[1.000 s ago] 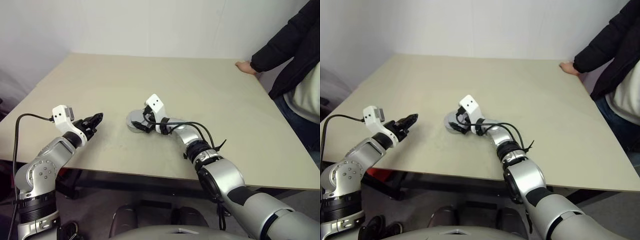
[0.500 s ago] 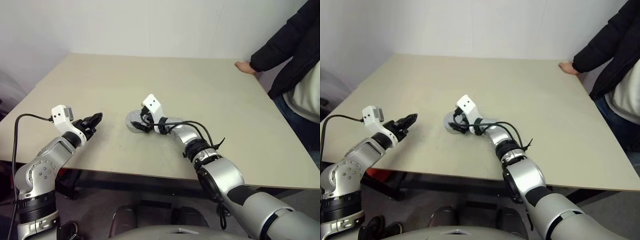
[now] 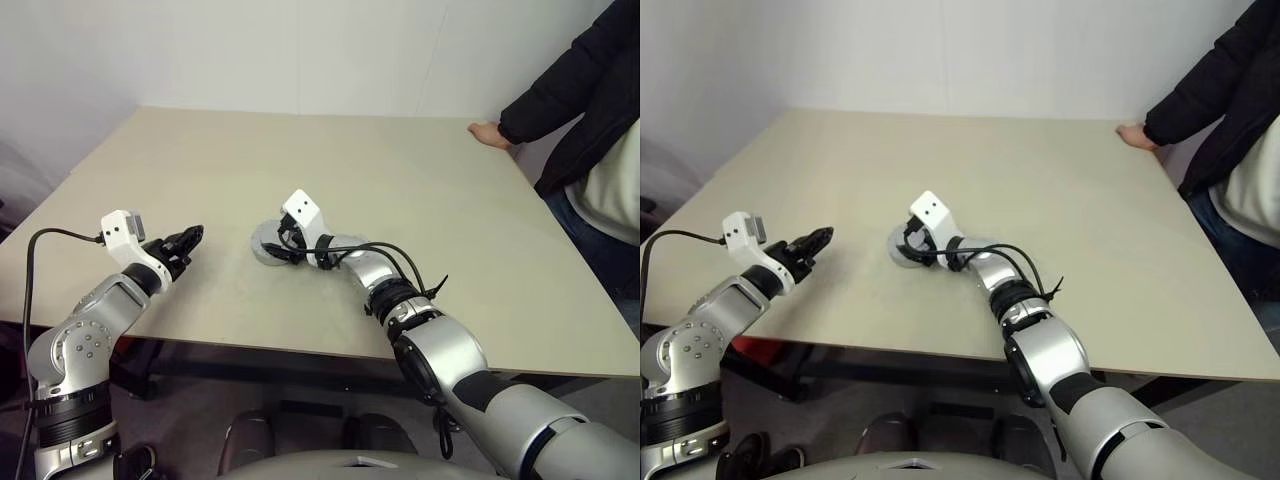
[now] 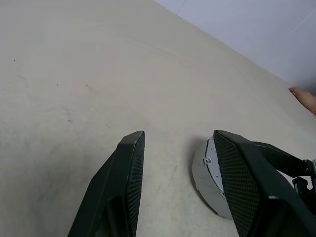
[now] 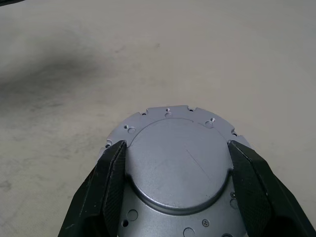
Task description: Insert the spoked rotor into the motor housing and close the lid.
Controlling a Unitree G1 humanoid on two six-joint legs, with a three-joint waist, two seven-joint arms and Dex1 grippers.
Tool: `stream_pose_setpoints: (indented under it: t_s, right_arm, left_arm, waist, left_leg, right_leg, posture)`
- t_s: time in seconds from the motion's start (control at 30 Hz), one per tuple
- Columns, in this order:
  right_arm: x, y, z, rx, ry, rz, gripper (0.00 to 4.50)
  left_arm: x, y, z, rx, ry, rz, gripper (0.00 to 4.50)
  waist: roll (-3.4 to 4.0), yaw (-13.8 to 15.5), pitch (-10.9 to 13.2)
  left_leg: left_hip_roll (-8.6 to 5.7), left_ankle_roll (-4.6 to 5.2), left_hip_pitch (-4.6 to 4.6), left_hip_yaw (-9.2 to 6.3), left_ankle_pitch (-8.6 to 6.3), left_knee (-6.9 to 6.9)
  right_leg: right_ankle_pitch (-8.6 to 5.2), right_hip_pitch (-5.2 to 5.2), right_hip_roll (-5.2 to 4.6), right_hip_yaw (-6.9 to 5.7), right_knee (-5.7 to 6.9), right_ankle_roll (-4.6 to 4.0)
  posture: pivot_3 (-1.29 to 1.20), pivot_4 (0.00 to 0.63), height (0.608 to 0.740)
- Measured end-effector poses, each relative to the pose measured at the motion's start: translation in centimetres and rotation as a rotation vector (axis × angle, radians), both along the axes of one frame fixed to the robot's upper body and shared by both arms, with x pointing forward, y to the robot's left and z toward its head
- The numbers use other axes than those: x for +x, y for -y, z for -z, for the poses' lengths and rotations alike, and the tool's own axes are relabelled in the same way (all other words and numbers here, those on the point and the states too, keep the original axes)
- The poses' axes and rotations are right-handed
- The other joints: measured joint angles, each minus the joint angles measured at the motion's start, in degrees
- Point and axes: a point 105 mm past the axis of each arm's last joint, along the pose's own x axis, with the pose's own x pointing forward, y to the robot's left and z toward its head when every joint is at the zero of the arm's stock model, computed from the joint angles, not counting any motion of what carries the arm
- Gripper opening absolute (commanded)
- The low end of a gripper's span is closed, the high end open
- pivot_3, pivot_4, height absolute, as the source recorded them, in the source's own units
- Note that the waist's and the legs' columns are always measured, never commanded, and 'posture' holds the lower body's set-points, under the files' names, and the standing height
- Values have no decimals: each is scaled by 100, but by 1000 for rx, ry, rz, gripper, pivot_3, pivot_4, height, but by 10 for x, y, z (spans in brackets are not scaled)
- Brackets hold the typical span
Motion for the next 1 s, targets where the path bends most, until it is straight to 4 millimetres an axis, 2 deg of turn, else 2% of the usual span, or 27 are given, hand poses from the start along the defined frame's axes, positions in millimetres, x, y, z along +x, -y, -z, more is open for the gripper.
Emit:
stream_pose_setpoints:
  t_s: [0.73,0.9,0.97,1.0]
  right_arm:
    - [0,3,-2,-28,-53,-37,3108]
    - [0,4,-2,-30,-55,-31,3108]
    - [1,5,-1,-32,-55,-28,3108]
    - [1,5,-1,-32,-55,-27,3108]
  left_arm:
    - [0,4,2,-15,-3,8,2340]
    - [9,26,-6,-95,12,62,2340]
    - [21,38,-13,-170,28,80,2340]
    - [28,48,-17,-216,33,95,2162]
  waist:
    - [1,27,0]
    - [1,39,0]
    - [3,47,-1]
    - [3,45,-2]
  left_leg:
    - [-1,15,-1,0,-10,-1]
    - [-2,14,2,-1,-10,-1]
    - [-5,14,3,1,-9,-1]
    - [-5,13,4,1,-9,-1]
  right_leg:
    - [-6,6,0,0,-7,-4]
    - [-6,11,-1,0,-7,-3]
    - [-6,14,-1,0,-7,-3]
    - [-6,15,-2,1,-7,-3]
  posture:
    - [0,0,740]
    - [0,0,740]
    - [0,0,740]
    - [0,0,740]
